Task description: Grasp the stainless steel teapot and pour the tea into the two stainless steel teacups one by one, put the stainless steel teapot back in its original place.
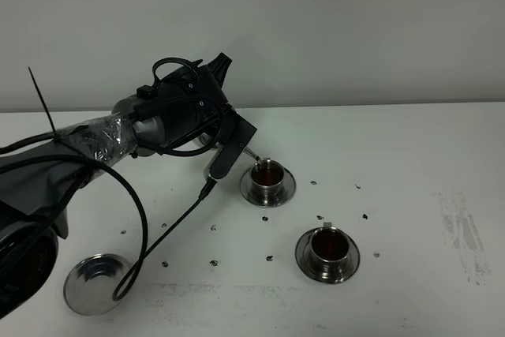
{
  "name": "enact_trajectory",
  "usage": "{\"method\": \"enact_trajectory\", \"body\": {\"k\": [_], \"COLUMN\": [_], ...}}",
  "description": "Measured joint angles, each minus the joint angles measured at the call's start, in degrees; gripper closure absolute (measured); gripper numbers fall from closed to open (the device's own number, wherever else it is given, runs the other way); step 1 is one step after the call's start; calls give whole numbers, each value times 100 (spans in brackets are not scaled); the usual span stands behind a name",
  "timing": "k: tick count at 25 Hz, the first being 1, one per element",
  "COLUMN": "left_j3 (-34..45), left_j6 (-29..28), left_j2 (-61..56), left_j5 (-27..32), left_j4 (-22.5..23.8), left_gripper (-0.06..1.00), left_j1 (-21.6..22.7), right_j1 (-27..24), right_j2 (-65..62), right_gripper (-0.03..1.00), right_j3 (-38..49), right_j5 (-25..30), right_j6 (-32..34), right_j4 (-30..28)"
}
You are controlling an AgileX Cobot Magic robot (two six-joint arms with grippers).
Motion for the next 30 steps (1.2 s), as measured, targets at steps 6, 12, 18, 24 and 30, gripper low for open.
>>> {"method": "enact_trajectory", "body": {"k": [6,12,18,24,30], "left_j3": [0,0,0,0,0], "left_j6": [20,25,25,25,25], "left_j2": [0,0,0,0,0], "left_j5": [-45,-50,-64,-81,-87], "left_j4": [0,12,68,80,84], "left_gripper": [74,74,74,74,74], "left_j1": [0,0,0,0,0], "right_j1": [0,0,0,0,0], "right_j2": [0,0,0,0,0], "right_gripper": [73,73,73,73,73], "right_j3": [0,0,0,0,0], "right_j5": [0,0,0,0,0], "right_j6": [0,0,0,0,0], "right_j4": [0,0,0,0,0]}}
